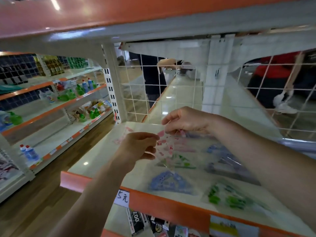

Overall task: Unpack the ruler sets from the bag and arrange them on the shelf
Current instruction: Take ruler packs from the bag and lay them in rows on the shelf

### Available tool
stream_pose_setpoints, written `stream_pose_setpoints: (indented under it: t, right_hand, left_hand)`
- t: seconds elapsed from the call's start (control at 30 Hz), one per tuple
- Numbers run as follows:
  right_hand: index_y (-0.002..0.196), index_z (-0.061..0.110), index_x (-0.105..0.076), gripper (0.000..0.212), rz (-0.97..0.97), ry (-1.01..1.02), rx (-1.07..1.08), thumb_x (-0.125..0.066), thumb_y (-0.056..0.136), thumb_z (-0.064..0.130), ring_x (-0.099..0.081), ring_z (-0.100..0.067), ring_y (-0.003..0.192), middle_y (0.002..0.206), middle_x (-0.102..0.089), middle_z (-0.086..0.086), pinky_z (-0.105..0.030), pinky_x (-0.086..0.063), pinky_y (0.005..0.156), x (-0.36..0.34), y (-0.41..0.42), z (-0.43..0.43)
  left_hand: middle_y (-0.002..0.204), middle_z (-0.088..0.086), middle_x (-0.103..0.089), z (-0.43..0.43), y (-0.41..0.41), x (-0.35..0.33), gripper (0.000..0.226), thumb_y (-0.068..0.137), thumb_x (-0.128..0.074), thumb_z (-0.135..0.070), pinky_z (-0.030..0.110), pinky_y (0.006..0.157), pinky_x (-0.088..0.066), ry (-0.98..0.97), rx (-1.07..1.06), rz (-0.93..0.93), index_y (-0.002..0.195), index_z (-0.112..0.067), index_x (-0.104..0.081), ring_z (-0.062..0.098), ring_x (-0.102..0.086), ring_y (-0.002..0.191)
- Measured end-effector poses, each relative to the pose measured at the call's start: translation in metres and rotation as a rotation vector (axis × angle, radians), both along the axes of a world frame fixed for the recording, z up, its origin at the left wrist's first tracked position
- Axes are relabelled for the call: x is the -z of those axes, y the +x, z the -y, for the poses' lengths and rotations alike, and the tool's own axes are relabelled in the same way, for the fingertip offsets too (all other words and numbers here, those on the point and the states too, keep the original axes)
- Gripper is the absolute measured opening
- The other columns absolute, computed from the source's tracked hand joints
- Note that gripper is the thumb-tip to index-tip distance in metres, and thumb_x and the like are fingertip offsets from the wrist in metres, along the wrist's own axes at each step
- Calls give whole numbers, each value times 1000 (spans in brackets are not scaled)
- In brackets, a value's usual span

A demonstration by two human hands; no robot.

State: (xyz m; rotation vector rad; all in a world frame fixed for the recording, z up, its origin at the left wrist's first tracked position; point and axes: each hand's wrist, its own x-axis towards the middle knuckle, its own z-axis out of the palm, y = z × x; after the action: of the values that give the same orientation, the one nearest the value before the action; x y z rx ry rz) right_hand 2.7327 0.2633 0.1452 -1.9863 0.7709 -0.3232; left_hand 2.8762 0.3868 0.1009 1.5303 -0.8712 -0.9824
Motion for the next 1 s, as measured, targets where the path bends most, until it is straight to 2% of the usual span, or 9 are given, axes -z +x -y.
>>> stream_pose_setpoints:
  t: [0.1,0.23,0.37,0.43,0.53,0.63,0.8,0.9,1.0]
  right_hand:
    - [122,8,-58,35,-6,-89,82,-65,87,8,-59,-6,59,77,-64,-5,-19,-46,61,5,-20,1]
    - [144,25,-35,64,-149,-414,82,-65,88,20,-58,-13,95,115,-53,2,-25,-46,80,19,-37,-9]
    - [143,25,-28,65,-226,-806,85,-63,88,22,-55,-15,81,118,-50,0,-26,-43,66,30,-38,-17]
    - [142,23,-27,65,-237,-863,102,-63,88,24,-54,-15,80,119,-49,-3,-27,-45,64,33,-37,-16]
    - [137,17,-32,61,-264,-878,107,-64,86,28,-53,-16,79,114,-48,-3,-28,-45,63,35,-35,-16]
    - [126,13,-38,52,-305,-865,87,-66,85,26,-53,-18,77,105,-47,-3,-24,-36,55,38,-31,-13]
    - [98,15,-47,30,-408,-638,113,-66,84,32,-47,-13,75,84,-45,5,-22,-30,53,37,-27,1]
    - [106,15,-56,40,-531,-493,81,-66,82,45,-57,-18,86,94,-57,1,-28,-48,67,43,-22,15]
    - [119,20,-58,59,-583,-440,68,-68,75,59,-61,-15,88,105,-63,2,-29,-53,74,49,-14,20]
  left_hand:
    - [70,8,-63,5,-5,2,13,88,-59,-1,24,49,-52,2,-4,-45,86,-5,-71,14,-61,56]
    - [69,8,-63,10,-8,6,10,87,-60,0,23,49,-51,43,-17,-130,89,-3,-70,15,-62,54]
    - [70,10,-61,17,-11,10,10,87,-60,0,25,49,-51,68,-25,-208,91,-1,-69,17,-60,56]
    - [69,10,-59,21,-13,10,10,87,-59,1,25,48,-51,68,-31,-224,91,0,-68,17,-58,56]
    - [67,10,-57,24,-12,10,9,87,-59,2,25,49,-52,62,-39,-241,89,1,-67,18,-56,56]
    - [67,10,-58,25,-11,10,9,87,-59,3,27,51,-52,62,-31,-254,88,1,-67,19,-56,59]
    - [73,8,-60,26,-5,12,16,88,-58,-1,28,57,-50,64,-95,-135,101,-5,-67,17,-56,64]
    - [75,5,-61,24,3,13,20,86,-60,-1,26,56,-44,49,-155,-33,103,-9,-67,15,-52,63]
    - [74,4,-61,25,6,14,21,85,-60,-2,25,55,-42,34,-184,13,104,-9,-68,15,-50,62]
